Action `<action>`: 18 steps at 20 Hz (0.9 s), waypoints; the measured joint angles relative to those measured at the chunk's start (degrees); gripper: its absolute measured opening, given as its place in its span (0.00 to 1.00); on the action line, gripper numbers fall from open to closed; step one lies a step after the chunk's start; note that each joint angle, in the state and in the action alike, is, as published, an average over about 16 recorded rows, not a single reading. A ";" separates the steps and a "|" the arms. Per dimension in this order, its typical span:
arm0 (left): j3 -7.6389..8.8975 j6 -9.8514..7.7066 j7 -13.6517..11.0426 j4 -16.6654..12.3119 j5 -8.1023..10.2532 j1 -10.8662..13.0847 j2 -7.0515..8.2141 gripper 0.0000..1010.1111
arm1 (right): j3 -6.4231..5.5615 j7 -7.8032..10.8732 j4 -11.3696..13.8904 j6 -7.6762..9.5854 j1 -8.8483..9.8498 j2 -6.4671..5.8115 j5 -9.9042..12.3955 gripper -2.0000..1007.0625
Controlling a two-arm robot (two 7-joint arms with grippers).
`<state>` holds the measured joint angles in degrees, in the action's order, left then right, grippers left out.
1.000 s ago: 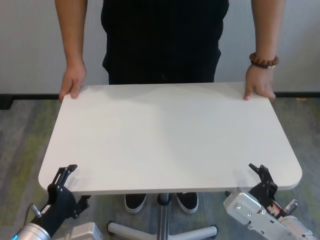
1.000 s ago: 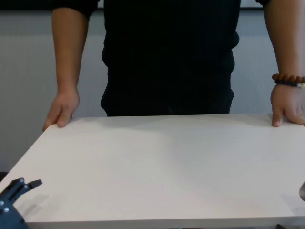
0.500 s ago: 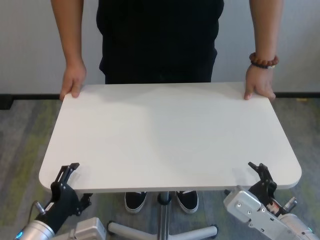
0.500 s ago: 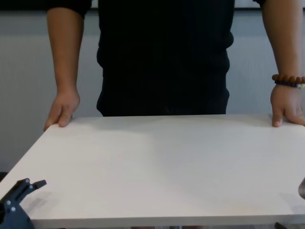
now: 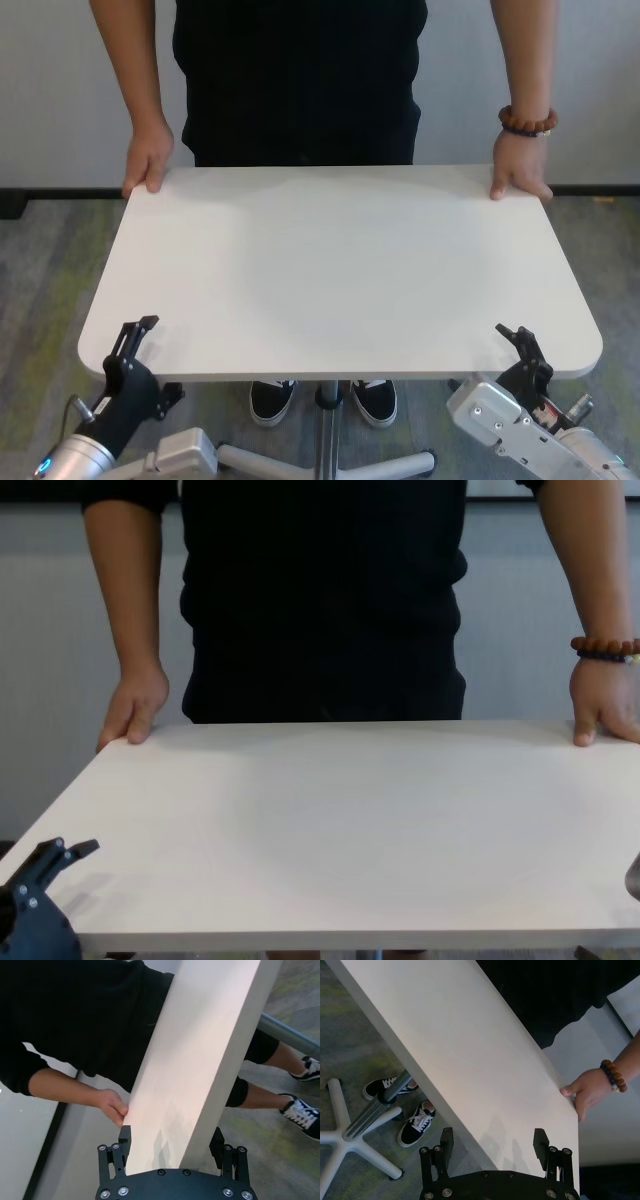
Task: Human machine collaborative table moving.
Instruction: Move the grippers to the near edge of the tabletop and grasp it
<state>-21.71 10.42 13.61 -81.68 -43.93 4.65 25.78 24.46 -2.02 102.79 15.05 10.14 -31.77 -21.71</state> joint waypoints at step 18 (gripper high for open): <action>0.14 0.31 0.93 0.39 -0.75 -0.10 -0.37 0.99 | -0.04 3.58 -1.62 1.26 -1.69 0.96 -3.96 1.00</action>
<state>-21.58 10.73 14.54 -81.28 -44.68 4.55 25.41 24.42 1.56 101.17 16.32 8.44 -30.81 -25.67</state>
